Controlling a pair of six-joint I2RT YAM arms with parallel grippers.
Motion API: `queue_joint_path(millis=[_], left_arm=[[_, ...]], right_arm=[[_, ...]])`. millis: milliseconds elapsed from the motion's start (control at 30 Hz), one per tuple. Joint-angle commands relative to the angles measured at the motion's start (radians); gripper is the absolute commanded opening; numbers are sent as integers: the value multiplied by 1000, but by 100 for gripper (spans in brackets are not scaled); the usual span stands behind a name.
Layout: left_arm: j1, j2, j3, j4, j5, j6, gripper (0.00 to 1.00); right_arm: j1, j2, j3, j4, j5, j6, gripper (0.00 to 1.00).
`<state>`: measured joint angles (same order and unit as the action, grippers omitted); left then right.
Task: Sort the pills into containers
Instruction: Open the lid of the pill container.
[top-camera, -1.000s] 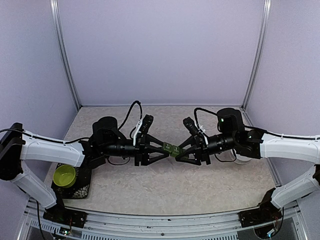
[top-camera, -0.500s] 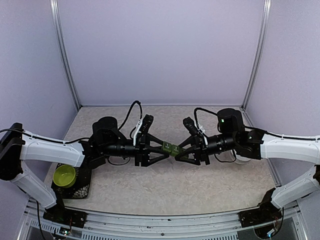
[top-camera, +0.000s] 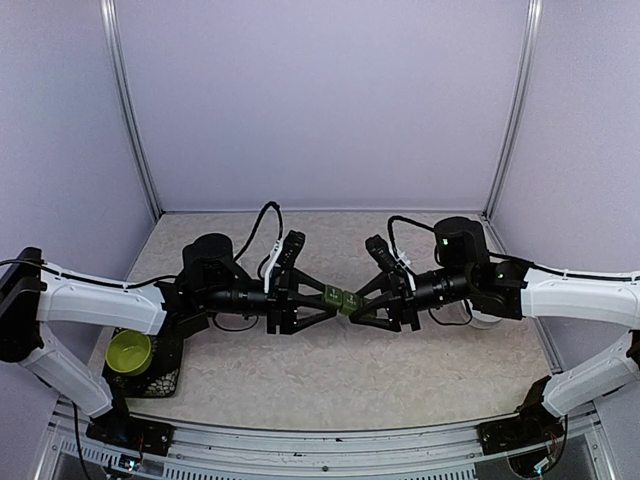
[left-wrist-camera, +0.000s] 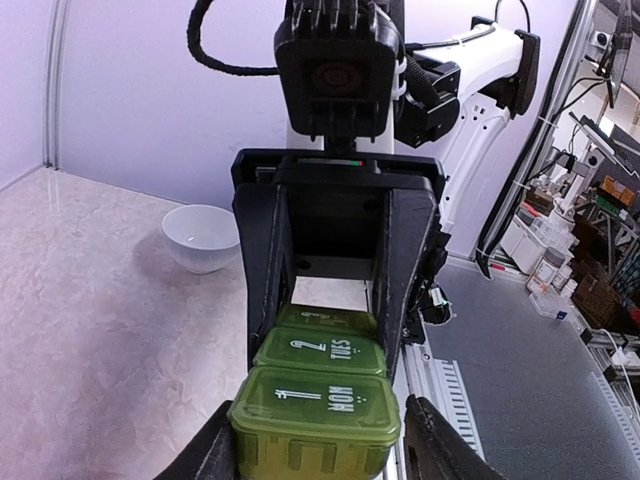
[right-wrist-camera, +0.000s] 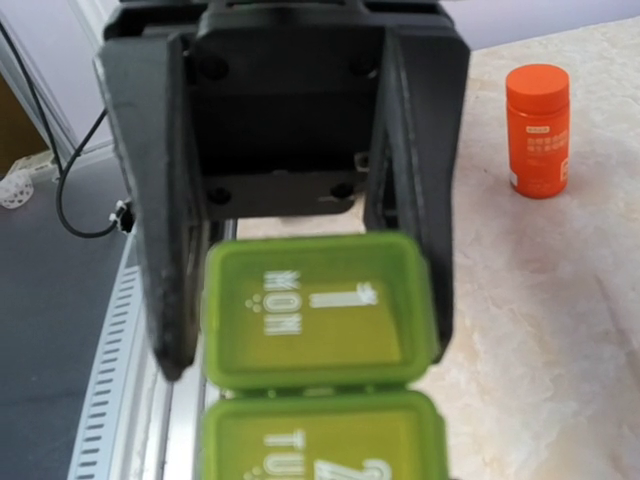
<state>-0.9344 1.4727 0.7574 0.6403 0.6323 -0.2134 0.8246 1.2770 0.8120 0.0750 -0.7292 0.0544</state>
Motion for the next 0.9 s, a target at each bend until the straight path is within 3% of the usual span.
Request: queue_joint_path(millis=[0,133,400,600,867], left_arm=[[-3,-35,-19,-6,45,19,51],[1,-43,-26,-4,47,19,50],[9,-44,-33,7,30,8,36],[14,-33,-27,25,2,-25,37],[16,14,0,23,-31,-95,19]], right_arm=[[-7,-14,1,31,3,19,38],[-12,-13,2,33,-7,22,38],[-13,-6,6,23,-6,17,38],[-12,2,11,5,25,4,37],[-11,-5,0,3,65,-19,36]])
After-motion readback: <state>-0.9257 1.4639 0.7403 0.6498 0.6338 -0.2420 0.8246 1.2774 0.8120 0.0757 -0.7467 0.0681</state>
